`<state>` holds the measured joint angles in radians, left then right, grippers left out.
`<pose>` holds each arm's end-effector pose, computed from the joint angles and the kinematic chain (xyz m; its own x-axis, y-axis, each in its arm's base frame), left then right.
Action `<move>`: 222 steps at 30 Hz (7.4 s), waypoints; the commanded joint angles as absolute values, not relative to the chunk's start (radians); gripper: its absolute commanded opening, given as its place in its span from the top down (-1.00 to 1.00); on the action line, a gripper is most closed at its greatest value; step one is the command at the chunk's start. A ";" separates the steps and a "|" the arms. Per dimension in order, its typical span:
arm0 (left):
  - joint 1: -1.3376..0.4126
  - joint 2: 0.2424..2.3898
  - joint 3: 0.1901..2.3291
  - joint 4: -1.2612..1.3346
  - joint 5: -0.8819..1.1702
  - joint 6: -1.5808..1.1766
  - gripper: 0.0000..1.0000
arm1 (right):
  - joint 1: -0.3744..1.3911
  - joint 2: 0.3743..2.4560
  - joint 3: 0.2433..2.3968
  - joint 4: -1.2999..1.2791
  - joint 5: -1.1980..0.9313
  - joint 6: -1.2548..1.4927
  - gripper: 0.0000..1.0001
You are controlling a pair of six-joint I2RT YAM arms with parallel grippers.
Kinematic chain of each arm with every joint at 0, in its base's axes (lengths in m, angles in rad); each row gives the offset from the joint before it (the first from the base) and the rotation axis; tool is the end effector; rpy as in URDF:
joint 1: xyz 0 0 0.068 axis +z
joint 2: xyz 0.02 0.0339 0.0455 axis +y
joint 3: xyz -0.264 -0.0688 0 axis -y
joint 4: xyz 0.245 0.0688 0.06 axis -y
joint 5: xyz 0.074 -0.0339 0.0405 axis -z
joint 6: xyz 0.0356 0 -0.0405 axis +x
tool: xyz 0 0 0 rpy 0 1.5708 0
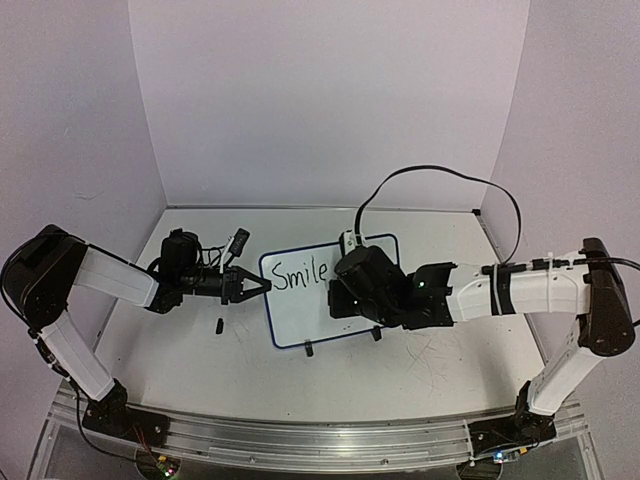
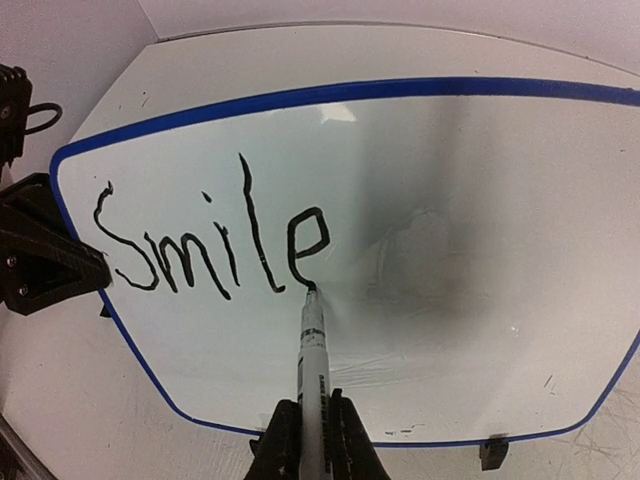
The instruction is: Write a sentence on the whiteboard
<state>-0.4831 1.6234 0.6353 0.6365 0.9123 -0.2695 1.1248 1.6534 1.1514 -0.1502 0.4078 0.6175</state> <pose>0.2603 -0.1683 0.1726 -0.5447 0.1018 -0.8324 0.8266 0.2325 -0.5125 0.1724 0.3279 0.2466 -0.6143 -0.0525 -0.7873 -0.4128 0.8717 0.2639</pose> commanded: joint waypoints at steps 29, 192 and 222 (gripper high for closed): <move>-0.486 1.594 0.662 0.568 0.865 -0.231 1.00 | 1.089 1.238 0.738 0.283 0.361 0.698 1.00; -0.487 1.615 0.690 0.499 0.807 -0.176 1.00 | 1.212 1.547 1.070 -0.023 0.325 0.424 1.00; -0.492 1.618 0.678 0.497 0.803 -0.188 1.00 | 1.288 1.735 1.131 0.121 0.292 0.362 1.00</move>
<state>-0.4854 1.6150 0.6670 0.5480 0.8879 -0.2263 1.2709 1.6848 1.0563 0.0704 0.2917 0.4172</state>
